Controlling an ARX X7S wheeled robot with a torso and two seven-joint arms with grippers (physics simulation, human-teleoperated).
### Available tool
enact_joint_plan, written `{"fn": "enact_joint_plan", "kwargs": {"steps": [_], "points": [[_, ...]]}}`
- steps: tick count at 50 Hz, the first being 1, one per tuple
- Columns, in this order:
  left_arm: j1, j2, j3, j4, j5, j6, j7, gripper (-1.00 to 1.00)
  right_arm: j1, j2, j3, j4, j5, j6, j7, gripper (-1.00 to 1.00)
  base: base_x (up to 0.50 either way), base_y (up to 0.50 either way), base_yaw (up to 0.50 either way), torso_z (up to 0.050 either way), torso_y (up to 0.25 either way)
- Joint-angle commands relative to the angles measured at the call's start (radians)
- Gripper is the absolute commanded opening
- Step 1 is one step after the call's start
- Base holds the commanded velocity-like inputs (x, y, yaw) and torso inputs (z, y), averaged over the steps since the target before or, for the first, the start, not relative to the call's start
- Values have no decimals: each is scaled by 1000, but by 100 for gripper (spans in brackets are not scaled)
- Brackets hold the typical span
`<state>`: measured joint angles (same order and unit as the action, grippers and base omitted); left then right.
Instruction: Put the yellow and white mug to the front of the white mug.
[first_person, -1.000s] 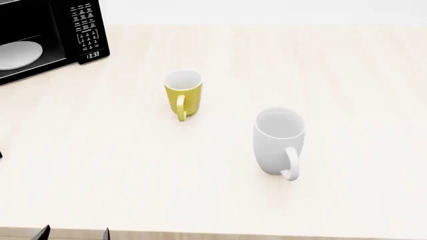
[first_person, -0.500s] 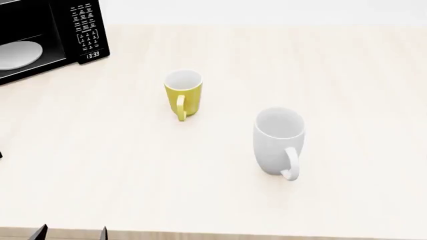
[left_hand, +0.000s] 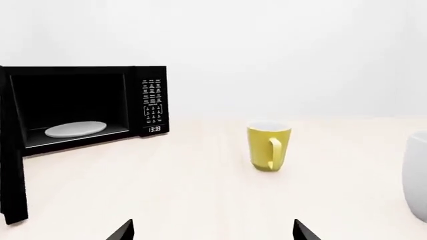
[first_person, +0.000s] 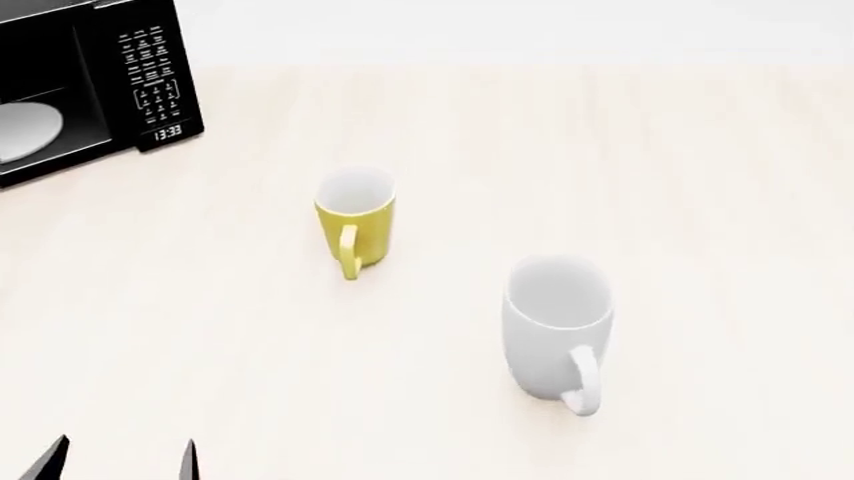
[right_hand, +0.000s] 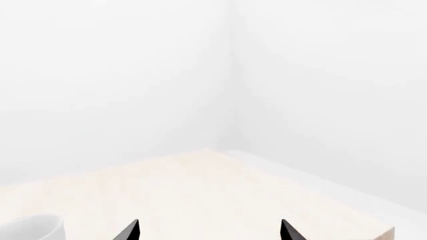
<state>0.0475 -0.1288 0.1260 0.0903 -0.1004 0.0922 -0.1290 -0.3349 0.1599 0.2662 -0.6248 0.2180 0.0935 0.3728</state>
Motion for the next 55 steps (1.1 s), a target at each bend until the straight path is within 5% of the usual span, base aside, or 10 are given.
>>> {"fn": "enact_joint_plan", "kwargs": {"steps": [1,31,55], "points": [[32,-17,5,123,27,-23,-44,100,-6,8,5,-7,23,-4,7,100,500,-74,0,0,0],[39,-43,16,156,-5,-23,-64,100,-9,23,-2,-1,76,-20,8,100,434,-273,0,0,0],[18,-68,39,179,2,-85,-81,100,-15,39,-31,-4,46,-30,24,100,0,0,0,0,0]]}}
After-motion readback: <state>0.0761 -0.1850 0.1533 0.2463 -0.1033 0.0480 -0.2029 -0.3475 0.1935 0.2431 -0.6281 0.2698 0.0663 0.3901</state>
